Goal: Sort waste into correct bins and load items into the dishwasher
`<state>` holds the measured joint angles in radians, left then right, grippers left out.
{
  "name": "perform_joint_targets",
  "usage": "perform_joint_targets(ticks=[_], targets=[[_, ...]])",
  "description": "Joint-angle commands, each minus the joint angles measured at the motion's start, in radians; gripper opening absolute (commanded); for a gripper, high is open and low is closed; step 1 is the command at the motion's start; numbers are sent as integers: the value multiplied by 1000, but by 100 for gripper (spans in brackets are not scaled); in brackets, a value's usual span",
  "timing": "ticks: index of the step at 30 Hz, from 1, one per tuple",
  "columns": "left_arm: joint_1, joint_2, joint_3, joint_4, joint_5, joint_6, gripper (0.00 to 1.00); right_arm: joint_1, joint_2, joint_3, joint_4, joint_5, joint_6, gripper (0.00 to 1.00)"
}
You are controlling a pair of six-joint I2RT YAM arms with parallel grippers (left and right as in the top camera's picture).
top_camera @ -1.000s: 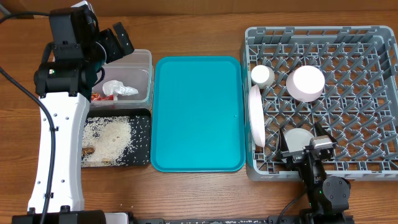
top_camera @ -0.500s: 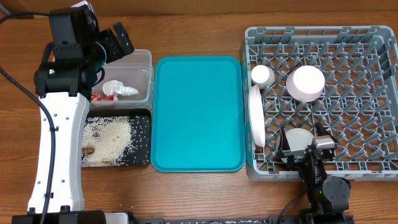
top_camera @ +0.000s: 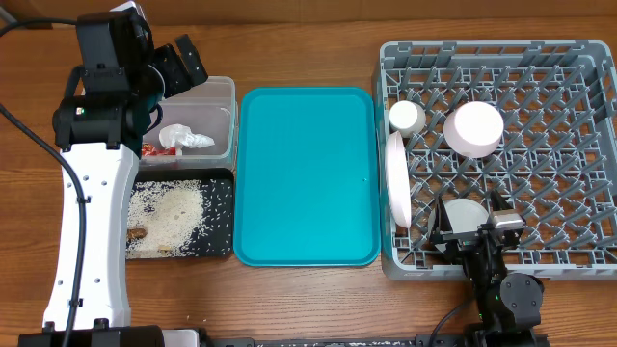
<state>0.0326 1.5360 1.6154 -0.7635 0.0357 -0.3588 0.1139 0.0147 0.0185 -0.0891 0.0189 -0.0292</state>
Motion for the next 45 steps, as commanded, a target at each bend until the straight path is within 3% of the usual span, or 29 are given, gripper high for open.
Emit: perform_joint_targets(ticks=[1,26,33,38,45], targets=[[-7,1,9,3,-10,15,100,4,-12,-11,8,13,8,100],[-10,13,7,3,-10,15,100,4,-12,-11,8,13,7,100],[-40,-62,-5,3,-10,15,100,4,-12,-11,8,13,7,100],[-86,-163,-78,4,-10,15,100,4,-12,-11,8,13,8,100],[-98,-336,-315,4,-10,15,100,4,-12,-11,8,13,7,100]])
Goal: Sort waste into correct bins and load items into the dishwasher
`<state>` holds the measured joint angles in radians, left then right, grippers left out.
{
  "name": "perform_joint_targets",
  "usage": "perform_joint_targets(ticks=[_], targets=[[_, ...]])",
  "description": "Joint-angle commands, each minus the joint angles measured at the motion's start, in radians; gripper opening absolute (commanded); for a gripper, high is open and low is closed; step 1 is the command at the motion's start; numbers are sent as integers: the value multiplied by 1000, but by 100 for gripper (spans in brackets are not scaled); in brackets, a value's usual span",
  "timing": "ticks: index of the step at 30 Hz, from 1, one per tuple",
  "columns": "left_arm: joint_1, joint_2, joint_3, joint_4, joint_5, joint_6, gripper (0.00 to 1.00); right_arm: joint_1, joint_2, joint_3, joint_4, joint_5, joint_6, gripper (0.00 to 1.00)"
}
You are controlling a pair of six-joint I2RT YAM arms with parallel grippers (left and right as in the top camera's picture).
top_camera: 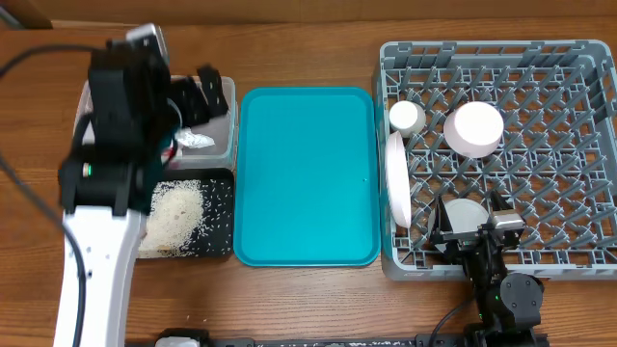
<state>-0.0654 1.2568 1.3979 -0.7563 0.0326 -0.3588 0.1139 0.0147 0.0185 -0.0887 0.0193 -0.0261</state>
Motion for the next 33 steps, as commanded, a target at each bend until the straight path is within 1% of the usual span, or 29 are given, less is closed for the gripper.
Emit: perform_joint_targets(ticks=[1,4,9,11,16,19,21,30,33], targets=[[0,-82,-138,-3,-7,15,100,4,-12,-11,8,13,5,100],[0,-166,-278,-3,-12,15,100,4,-12,-11,8,13,5,100],[0,-296,-462,-3,-51,15,100,4,-12,-11,8,13,5,100],[0,-335,-518,-3,-52,16,100,4,-12,-11,8,13,5,100],[0,-448,-668,-2,-111,15,100,4,-12,-11,8,13,5,100],[0,-509,-754,33,-119,15,100,4,-12,-11,8,13,5,100],[0,-546,-812,99,-122,15,100,4,-12,-11,8,13,5,100],[0,-744,-1130,637,-110,3,100,4,-12,-11,8,13,5,100],[0,-797,-1185,747,-110,4,100,4,-12,-11,8,13,5,100]])
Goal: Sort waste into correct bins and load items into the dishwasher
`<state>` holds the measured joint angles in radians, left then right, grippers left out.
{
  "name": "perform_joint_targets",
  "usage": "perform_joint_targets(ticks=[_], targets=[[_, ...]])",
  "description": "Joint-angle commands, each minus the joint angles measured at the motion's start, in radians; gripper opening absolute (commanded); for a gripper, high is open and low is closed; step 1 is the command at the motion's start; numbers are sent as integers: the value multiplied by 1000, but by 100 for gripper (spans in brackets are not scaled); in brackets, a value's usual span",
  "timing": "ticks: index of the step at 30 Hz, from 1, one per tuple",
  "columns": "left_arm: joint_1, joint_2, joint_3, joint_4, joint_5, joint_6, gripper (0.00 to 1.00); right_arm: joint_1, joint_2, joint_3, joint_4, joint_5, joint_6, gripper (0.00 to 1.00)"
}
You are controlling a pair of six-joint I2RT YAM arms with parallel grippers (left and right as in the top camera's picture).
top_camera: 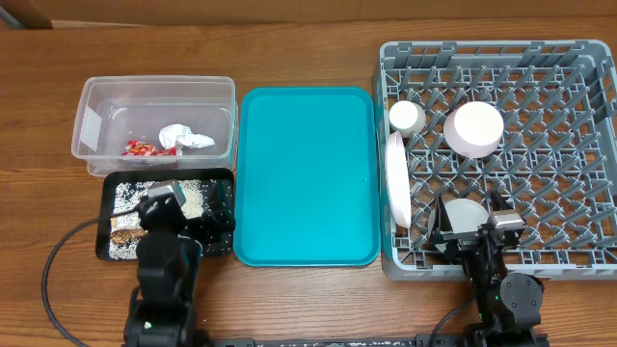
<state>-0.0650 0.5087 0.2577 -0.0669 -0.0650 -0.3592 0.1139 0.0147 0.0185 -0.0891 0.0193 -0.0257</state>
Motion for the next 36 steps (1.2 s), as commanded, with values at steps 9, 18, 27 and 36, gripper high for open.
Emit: perform_joint_targets(ticks=[9,18,27,36], targets=[[-1,-175,-188,193,-13,8,100,4,-12,-11,8,13,4,100],[0,-272,-253,161,-21,51,100,4,-12,-11,8,13,4,100],[0,-388,-253,17,-20,239,100,4,-12,-11,8,13,4,100],[-1,-506,-253,-7,13,401,100,4,-12,-11,8,13,4,100]])
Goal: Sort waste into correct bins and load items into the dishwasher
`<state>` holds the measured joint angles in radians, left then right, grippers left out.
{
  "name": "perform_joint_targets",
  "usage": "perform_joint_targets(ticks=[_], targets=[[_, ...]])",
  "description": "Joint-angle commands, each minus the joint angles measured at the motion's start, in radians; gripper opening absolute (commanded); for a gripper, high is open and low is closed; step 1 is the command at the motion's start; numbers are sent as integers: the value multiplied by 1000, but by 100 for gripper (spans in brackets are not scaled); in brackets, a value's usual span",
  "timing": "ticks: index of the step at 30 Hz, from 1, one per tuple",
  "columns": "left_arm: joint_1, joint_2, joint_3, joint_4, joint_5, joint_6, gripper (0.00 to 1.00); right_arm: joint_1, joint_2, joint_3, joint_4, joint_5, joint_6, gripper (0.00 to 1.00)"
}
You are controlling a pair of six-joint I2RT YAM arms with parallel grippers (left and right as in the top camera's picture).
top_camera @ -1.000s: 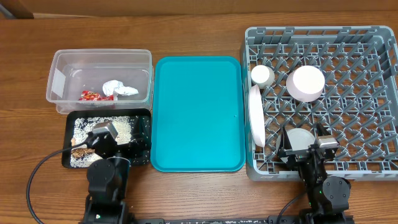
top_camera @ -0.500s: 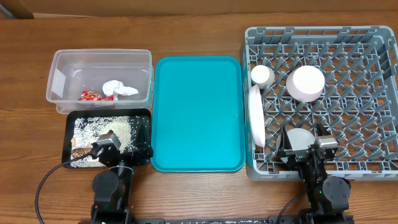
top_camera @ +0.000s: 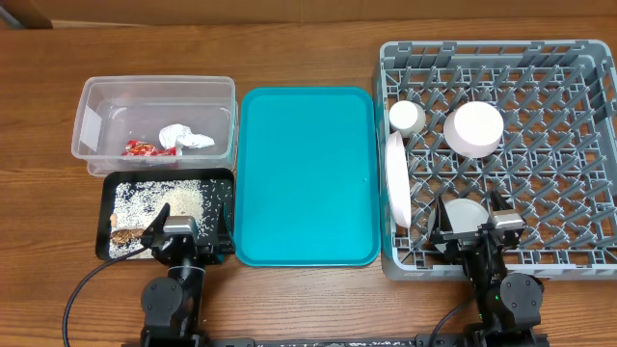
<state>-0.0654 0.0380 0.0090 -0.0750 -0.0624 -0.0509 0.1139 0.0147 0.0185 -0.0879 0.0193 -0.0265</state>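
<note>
The teal tray [top_camera: 307,173] in the middle holds nothing. A clear bin [top_camera: 96,120] at the back left contains a crumpled white wrapper [top_camera: 183,137] and a red wrapper [top_camera: 141,148]. In front of it a black tray [top_camera: 108,193] holds rice and brown scraps. The grey dish rack [top_camera: 540,125] on the right carries a small cup [top_camera: 406,117], an upturned bowl [top_camera: 473,129], an upright plate [top_camera: 395,179] and a second bowl [top_camera: 465,214]. My left gripper [top_camera: 190,239] sits folded back at the black tray's near edge, fingers apart and empty. My right gripper [top_camera: 470,231] rests open over the rack's near edge.
Both arm bases stand at the table's front edge, with cables trailing toward it. Brown wooden table surface surrounds the bins, tray and rack.
My left arm has drawn further back toward its base, so more of the black tray and its rice shows. The right arm and all the dishes are where they were.
My left arm first reached out over the clear bin, gripper above the wrappers. Then it was over the bin's near edge and the black tray. Later it stood folded over the black tray, and now it rests at the front. The right arm never moved.
</note>
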Motion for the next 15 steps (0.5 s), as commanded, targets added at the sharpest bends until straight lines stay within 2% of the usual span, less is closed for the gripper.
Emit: perform_joint_targets(ticks=[1,3,15], targets=[[0,-35,-4,2,10,106,100,4,-12,-11,7,13,5,100],[-1,-35,-4,0,10,141,100,4,-12,-11,7,13,5,100],[0,-35,-4,3,10,126,100,4,-12,-11,7,13,5,100]])
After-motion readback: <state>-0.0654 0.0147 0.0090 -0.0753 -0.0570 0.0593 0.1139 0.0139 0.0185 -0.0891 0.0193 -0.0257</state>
